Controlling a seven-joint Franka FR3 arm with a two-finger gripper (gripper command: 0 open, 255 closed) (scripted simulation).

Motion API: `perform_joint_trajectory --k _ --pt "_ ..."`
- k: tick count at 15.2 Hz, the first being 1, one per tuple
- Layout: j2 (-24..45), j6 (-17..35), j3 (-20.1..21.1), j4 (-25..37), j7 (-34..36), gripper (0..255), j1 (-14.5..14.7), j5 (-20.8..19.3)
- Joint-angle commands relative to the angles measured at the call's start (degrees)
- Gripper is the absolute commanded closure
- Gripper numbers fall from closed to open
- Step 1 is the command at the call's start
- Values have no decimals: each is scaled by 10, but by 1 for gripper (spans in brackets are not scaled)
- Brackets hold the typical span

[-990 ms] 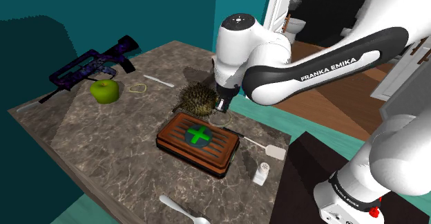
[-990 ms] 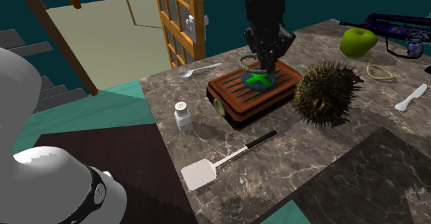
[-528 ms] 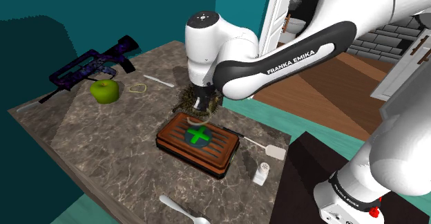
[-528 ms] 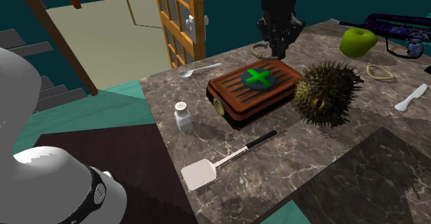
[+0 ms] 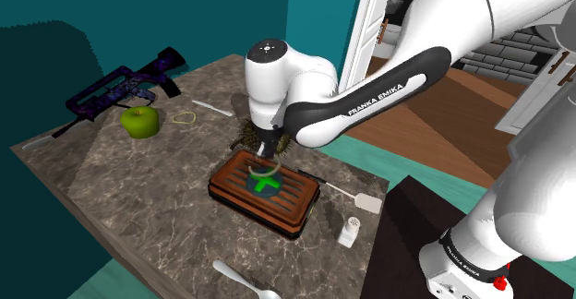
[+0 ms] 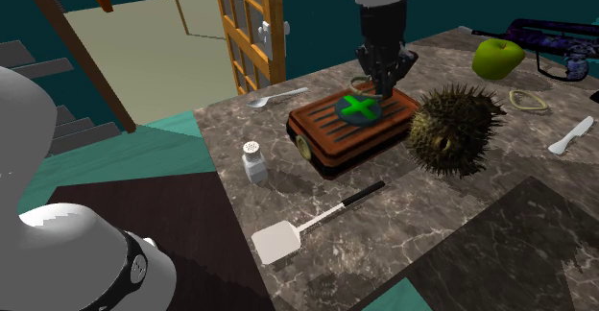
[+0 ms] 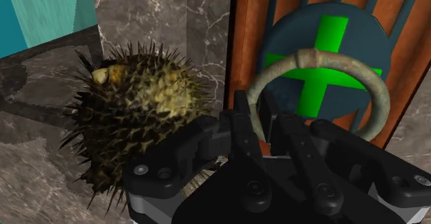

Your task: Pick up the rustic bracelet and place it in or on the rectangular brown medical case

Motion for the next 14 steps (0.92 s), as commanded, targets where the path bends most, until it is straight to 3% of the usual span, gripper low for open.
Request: perform_joint_trajectory --k 1,5,13,14 --pt "8 12 -1 -7 10 255 1 -9" --pt "34 40 -7 -16 35 255 4 -37" --pt "34 40 -7 -16 35 255 5 -37" --pt "34 40 -7 -16 35 0 5 -37"
